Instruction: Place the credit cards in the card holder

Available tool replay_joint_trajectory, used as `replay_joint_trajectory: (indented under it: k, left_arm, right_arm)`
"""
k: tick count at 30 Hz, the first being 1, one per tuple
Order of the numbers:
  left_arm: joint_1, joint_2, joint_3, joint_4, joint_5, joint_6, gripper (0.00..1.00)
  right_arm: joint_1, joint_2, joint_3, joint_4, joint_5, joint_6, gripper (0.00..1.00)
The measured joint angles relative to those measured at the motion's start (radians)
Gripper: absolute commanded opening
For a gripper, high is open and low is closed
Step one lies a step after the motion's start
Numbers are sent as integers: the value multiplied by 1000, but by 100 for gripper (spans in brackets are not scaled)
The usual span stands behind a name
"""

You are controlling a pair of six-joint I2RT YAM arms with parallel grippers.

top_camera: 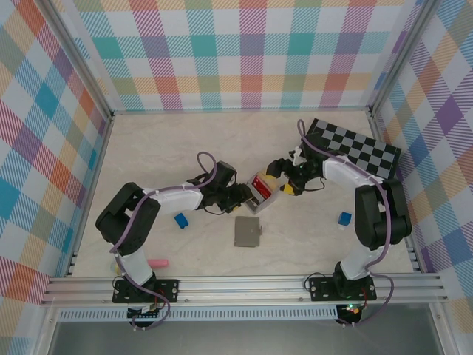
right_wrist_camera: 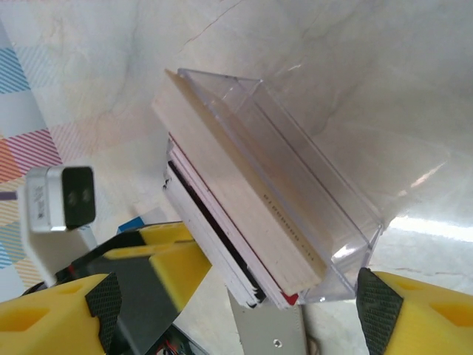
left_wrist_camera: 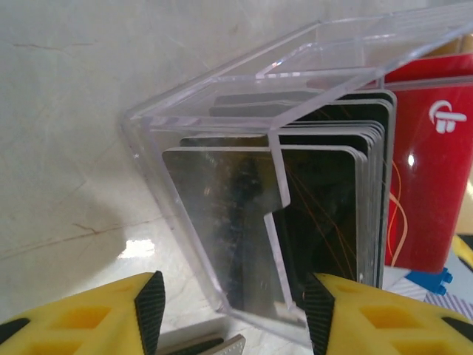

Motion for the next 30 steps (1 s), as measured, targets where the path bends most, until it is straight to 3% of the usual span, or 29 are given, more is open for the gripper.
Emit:
replay_joint_trajectory:
  k: [5,9,14,22,30]
  left_arm:
    - [9,16,6,6,4,-16,42]
    - [13,45,38,14,12,-23,37]
    - [14,81,78,24,19,-21,34]
    - [14,105,117,1,18,4,32]
    - [14,105,117,1,18,8,32]
  right_arm:
    - [9,-14,-4,-10,23,-4,84]
    - [14,-15,12,-77,112,-39,79]
    - [49,-15,138,-193,301,-151,71]
    - [162,60,327,-306,571,-344,69]
    - [183,139,371,-370,652,-436,69]
